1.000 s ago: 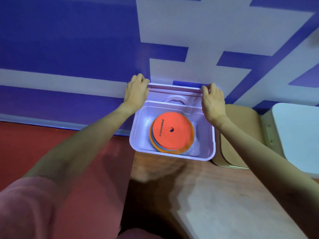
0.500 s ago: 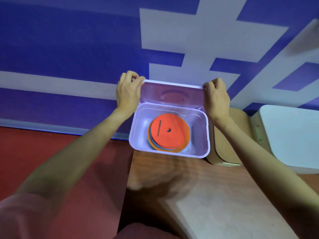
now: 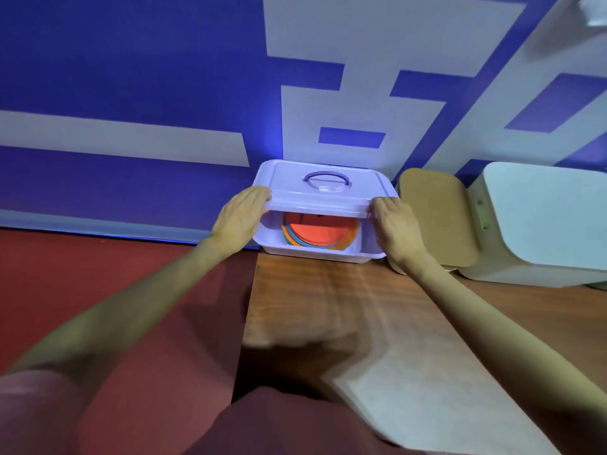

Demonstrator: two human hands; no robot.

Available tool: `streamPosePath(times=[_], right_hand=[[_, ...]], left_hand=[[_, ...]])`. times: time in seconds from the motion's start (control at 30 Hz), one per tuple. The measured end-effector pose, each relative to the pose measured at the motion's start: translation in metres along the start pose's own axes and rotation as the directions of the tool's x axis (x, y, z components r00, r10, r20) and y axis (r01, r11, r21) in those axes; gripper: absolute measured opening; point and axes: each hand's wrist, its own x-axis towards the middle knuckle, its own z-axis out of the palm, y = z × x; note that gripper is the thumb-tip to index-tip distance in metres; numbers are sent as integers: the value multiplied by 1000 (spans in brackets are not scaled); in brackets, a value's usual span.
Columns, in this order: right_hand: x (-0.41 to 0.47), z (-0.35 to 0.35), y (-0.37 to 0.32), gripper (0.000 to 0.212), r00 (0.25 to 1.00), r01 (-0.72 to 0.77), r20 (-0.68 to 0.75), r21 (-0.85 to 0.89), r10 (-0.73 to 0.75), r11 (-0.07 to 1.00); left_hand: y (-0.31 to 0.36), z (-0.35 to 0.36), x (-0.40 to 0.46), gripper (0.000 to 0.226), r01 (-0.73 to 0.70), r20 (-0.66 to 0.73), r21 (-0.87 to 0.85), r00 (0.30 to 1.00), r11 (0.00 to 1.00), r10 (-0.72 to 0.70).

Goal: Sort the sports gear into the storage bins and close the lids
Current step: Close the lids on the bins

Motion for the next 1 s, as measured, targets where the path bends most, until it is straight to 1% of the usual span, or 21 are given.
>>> streamPosePath(times=[0.03, 0.07, 0.13, 0.17, 0.2, 0.27, 0.33, 0.4, 0.5, 0.57, 0.67, 0.77, 1.0], right_hand=[[-3, 3, -1, 9, 1000, -10, 28, -22, 11, 1000], [-5, 5, -2, 16, 998, -19, 66, -45, 22, 999], [-7, 10, -3, 30, 983, -8, 180, -88, 24, 996], [-7, 13, -5, 33, 969, 7, 245, -115, 22, 993], [-6, 14, -7, 33, 952, 16, 306, -137, 27, 990], [-3, 16, -10, 30, 930, 13, 364, -156, 45, 988], [-1, 17, -12, 29, 927, -13, 370, -153, 70, 988], [-3, 20, -11, 30, 929, -28, 362, -136, 76, 990], [-10, 23, -11, 32, 936, -11, 349, -122, 53, 992], [-14, 24, -12, 33, 944, -6, 328, -112, 43, 994], [-17, 23, -12, 36, 949, -21, 309, -110, 54, 994], [-24, 26, -11, 39, 949, -28, 310, -118, 64, 993], [-36, 28, -12, 34, 951, -51, 298, -92, 76, 995]], left_hand=[[0, 1, -4, 44, 17, 76, -6, 997, 1000, -17], [2, 1, -6, 45, 23, 136, -3, 991, 1000, -22], [5, -2, -6, 39, 9, 219, 16, 976, 1000, -12], [6, -4, -5, 36, 14, 254, 12, 967, 1000, -17], [7, -5, -4, 34, 25, 288, 10, 957, 1000, -26], [6, -3, -3, 30, 32, 324, 6, 946, 999, -32], [2, 1, -4, 22, 87, 334, -20, 939, 996, -76], [-2, 0, -4, 24, 115, 347, -44, 933, 992, -92], [0, -5, -4, 30, 90, 333, -110, 942, 990, -48], [1, -8, -6, 33, 79, 323, -111, 946, 991, -40], [2, -10, -9, 31, 87, 321, -106, 946, 991, -49], [2, -11, -16, 29, 51, 324, -134, 946, 990, -5], [3, -10, -23, 24, 36, 319, -170, 948, 985, 21]])
